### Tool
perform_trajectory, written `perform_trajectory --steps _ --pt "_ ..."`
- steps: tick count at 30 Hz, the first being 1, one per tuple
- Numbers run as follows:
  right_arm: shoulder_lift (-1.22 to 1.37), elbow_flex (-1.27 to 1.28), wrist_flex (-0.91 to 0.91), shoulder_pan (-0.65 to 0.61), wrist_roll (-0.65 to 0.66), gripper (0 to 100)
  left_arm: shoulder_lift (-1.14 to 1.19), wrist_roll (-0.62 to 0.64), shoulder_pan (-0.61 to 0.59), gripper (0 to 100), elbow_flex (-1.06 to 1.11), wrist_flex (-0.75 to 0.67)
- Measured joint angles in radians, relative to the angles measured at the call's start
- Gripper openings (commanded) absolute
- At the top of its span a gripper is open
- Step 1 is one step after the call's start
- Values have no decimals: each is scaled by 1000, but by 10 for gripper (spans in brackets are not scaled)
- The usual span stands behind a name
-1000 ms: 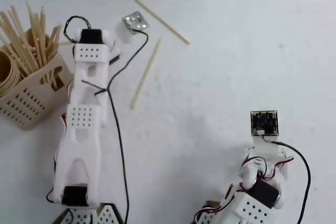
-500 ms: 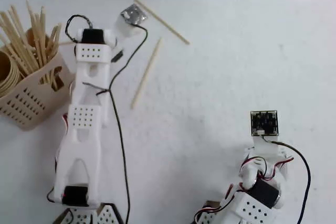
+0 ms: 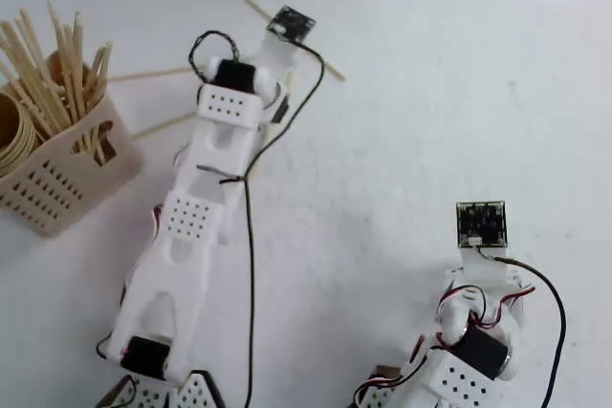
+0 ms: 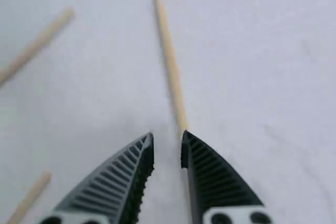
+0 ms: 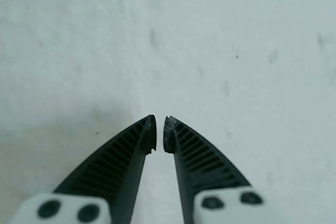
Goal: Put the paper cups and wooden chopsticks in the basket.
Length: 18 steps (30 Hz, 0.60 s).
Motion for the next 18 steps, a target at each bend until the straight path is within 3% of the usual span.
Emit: perform_trajectory --steps 18 --pt "0 0 0 0 0 45 49 89 3 109 -14 63"
